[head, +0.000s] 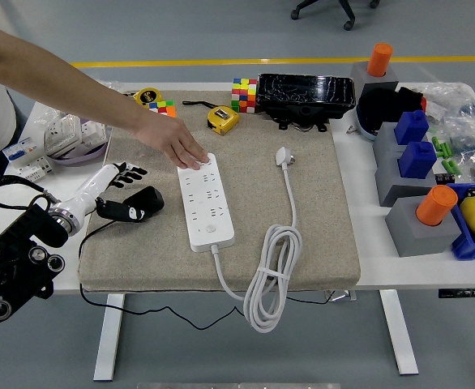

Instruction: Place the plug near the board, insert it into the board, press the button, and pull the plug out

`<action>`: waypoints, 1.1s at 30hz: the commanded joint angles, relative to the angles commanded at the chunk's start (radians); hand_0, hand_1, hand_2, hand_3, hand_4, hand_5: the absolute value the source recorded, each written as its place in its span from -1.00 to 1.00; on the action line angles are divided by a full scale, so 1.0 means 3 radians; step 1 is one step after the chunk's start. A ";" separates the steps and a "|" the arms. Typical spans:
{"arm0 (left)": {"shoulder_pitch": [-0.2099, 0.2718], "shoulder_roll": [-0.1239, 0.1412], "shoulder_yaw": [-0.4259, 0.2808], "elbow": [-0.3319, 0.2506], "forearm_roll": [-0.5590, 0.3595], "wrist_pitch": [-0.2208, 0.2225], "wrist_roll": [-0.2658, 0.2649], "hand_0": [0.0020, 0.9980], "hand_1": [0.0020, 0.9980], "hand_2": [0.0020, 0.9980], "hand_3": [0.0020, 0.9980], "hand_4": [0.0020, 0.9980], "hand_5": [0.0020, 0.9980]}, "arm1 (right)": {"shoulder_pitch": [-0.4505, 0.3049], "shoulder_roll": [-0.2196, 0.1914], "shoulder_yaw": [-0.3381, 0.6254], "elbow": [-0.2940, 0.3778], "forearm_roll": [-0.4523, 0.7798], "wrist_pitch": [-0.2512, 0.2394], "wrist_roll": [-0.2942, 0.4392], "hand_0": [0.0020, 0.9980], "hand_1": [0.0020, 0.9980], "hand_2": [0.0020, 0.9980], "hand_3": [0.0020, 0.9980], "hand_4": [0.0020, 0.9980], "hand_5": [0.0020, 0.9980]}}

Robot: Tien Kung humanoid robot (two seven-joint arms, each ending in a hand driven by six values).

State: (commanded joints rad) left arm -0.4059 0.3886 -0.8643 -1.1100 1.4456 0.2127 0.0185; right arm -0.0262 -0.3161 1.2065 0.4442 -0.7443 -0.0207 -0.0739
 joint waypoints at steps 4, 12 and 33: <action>0.0130 -0.0014 -0.0206 -0.0094 -0.0381 0.0227 -0.0305 0.37 0.48 0.50 0.64 1.00 -0.59 | -0.0002 0.0004 -0.0005 -0.0003 0.0000 -0.0001 0.0000 0.32 0.32 0.32 0.10 0.82 0.00; 0.0296 -0.0010 -0.0473 -0.0159 -0.1115 0.0503 -0.0774 0.06 0.18 0.15 0.25 0.67 -0.65 | 0.0003 0.0024 -0.0010 -0.0008 -0.0006 -0.0004 0.0001 0.32 0.32 0.32 0.10 0.82 0.00; 0.0501 -0.0008 -0.1000 -0.0299 -0.1158 0.0484 -0.0739 -0.07 0.00 0.09 0.19 0.54 -0.74 | 0.0070 0.0062 0.0004 -0.0041 -0.0008 -0.0002 -0.0007 0.32 0.33 0.32 0.10 0.82 0.00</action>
State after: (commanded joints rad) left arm -0.2556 0.3863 -1.1642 -1.1999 1.0981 0.3579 -0.2032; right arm -0.0052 -0.2975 1.2078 0.4319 -0.7468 -0.0212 -0.0760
